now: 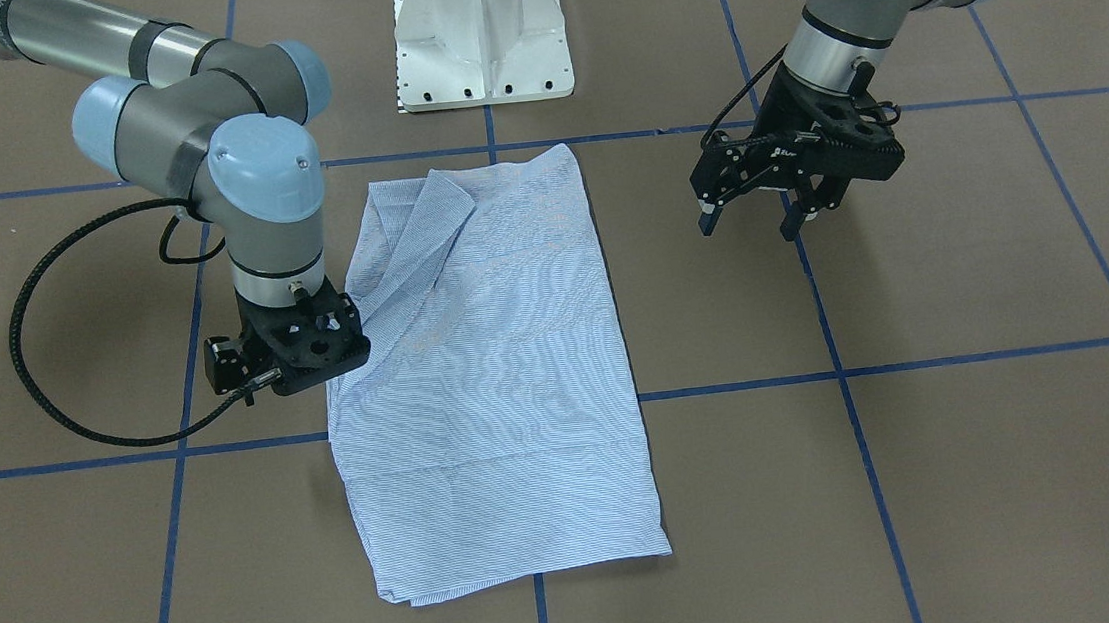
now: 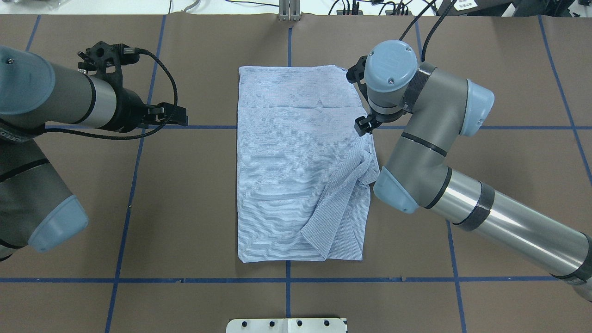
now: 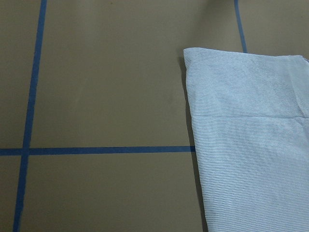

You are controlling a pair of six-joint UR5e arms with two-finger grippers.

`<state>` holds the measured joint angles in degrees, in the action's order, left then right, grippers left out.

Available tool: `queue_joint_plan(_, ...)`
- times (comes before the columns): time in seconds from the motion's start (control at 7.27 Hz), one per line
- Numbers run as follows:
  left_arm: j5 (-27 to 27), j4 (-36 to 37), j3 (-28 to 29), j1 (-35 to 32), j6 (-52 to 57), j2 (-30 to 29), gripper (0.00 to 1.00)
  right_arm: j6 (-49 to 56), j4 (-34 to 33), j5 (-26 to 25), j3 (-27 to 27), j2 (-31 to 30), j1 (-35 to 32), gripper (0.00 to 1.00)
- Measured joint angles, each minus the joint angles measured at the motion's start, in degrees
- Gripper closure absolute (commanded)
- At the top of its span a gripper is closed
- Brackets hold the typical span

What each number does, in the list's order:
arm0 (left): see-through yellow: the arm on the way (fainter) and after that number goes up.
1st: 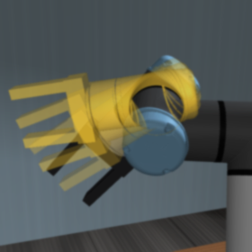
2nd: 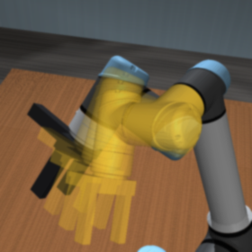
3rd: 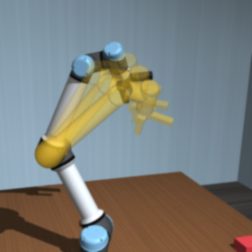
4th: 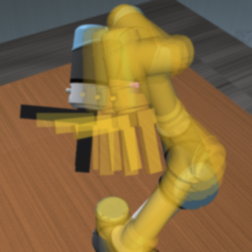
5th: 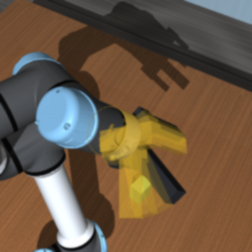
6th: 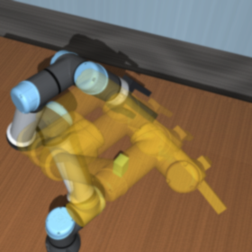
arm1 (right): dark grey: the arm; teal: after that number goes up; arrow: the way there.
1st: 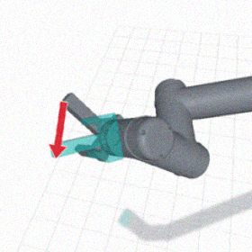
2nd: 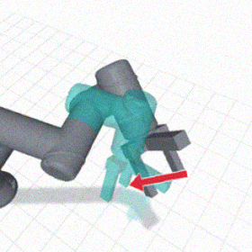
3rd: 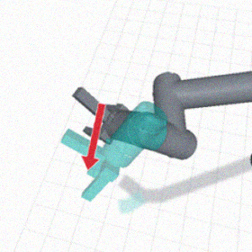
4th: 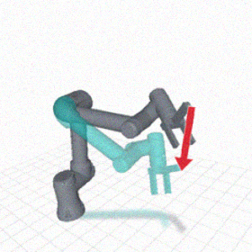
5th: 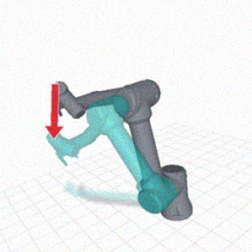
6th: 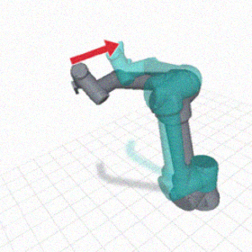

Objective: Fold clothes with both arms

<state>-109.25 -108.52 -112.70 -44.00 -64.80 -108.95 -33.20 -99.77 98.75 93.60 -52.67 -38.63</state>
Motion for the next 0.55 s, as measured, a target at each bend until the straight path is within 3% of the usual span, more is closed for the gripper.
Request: queue_joint_plan(0.55, -0.02, 0.12, -0.06, 0.01, 0.02, -0.12, 0.0, -17.27, -10.61, -1.12, 12.43, 0.44, 11.15, 0.0)
